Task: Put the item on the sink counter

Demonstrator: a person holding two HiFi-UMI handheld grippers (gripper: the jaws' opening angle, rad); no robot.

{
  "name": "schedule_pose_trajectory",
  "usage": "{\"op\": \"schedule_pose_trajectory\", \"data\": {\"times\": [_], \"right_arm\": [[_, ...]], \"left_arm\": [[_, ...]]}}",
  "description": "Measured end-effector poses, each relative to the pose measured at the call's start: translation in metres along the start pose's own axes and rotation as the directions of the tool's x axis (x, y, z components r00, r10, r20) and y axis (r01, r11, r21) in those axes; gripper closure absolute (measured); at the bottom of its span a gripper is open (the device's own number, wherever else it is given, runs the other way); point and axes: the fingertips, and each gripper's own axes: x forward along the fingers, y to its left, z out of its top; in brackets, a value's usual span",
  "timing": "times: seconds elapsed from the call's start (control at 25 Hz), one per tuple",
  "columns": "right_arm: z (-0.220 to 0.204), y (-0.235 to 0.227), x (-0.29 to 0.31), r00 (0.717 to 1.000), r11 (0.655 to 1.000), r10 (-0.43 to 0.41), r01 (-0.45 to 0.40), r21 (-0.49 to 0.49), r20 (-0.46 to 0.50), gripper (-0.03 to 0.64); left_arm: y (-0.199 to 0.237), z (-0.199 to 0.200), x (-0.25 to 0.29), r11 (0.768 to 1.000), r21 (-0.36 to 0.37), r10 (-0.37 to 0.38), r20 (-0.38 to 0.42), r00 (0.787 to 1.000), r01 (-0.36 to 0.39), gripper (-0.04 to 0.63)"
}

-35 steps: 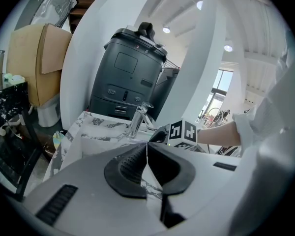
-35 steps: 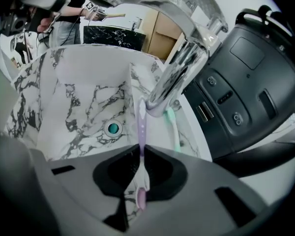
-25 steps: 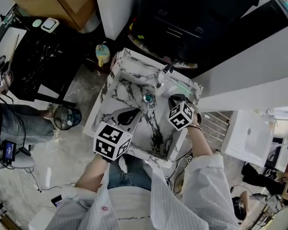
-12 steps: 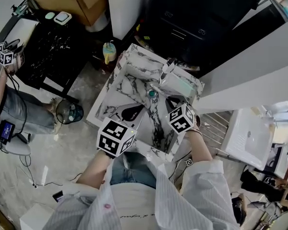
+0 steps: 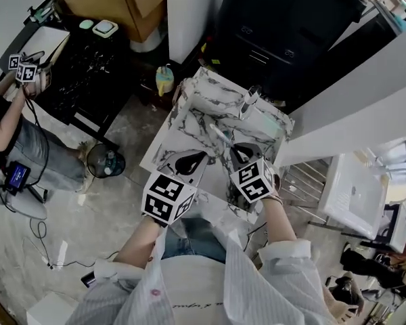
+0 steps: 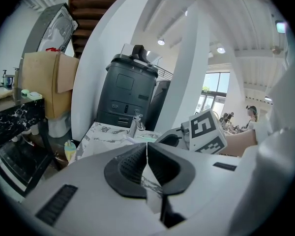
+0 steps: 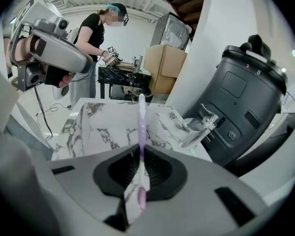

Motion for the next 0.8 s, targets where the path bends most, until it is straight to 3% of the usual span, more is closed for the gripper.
{"op": "schedule_pose_trajectory", "data": {"times": [0.44, 0.8], "right_arm": [[0.057, 0.084, -0.030, 0.998, 0.998, -0.038, 0.035, 0.060, 0.056, 0.580], [0.062, 0.162, -0.061, 0.996, 0.989, -0.079, 0.073, 0.130, 0.041, 0.580]], "left_arm": [[0.023, -0.026, -0.083, 1.000, 0.000, -0.013, 0.001, 1.000, 0.013, 0.574], [0.026, -0.065, -0.151, 0.999, -0.013, -0.037, -0.006, 0.999, 0.037, 0.574]]}}
